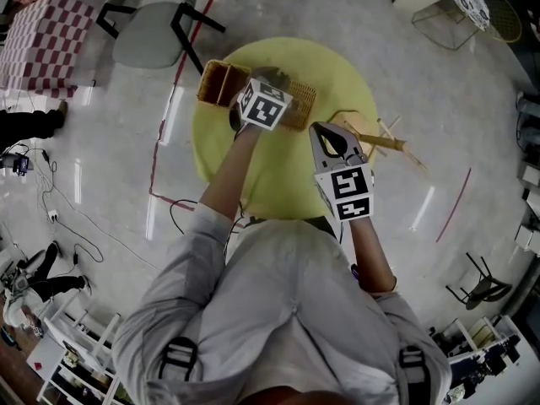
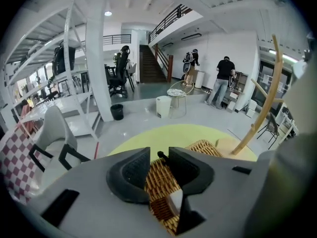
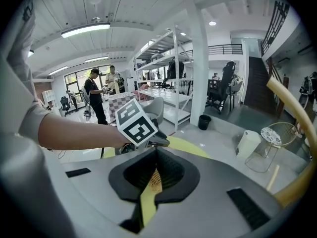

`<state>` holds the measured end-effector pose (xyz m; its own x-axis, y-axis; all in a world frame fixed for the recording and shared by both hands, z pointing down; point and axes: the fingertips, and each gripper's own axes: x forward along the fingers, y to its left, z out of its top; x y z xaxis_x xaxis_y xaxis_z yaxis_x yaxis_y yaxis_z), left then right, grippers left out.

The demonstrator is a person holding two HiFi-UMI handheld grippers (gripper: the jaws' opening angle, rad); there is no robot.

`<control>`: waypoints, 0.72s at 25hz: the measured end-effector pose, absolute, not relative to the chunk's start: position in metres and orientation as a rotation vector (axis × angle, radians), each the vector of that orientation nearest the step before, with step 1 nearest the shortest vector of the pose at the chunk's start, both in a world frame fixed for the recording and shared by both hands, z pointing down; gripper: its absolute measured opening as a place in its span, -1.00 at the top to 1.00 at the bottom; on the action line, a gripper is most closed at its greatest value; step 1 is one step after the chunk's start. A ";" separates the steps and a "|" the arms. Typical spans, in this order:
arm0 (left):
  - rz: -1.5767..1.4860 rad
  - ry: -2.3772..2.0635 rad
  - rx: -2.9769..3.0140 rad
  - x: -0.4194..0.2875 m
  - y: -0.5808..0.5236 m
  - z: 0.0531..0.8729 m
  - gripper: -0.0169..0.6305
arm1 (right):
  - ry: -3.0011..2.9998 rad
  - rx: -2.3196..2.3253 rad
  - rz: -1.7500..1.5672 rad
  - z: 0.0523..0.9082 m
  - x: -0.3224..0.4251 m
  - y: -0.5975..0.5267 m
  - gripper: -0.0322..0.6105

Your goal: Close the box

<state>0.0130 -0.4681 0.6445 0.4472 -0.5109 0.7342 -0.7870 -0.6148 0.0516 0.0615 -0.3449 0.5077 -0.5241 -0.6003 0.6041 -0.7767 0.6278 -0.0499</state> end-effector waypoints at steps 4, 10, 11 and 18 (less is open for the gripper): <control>0.953 -1.125 2.320 0.005 -0.458 0.635 0.48 | -2.323 1.082 0.397 0.499 0.062 -0.339 0.83; 0.872 -1.202 2.328 -0.013 -0.421 0.605 0.61 | -2.371 1.103 0.317 0.474 0.062 -0.319 0.83; 0.854 -1.214 2.340 -0.017 -0.413 0.597 0.69 | -2.377 1.108 0.300 0.469 0.062 -0.315 0.83; 0.717 -1.296 2.444 -0.033 -0.345 0.535 0.83 | -2.413 1.165 0.165 0.427 0.066 -0.277 0.83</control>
<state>-0.0334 -0.3448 0.5347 0.4736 -0.6897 0.5478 -0.8305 -0.5568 0.0169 0.0662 -0.2766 0.4265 -0.5401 -0.7131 0.4471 -0.7674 0.6353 0.0863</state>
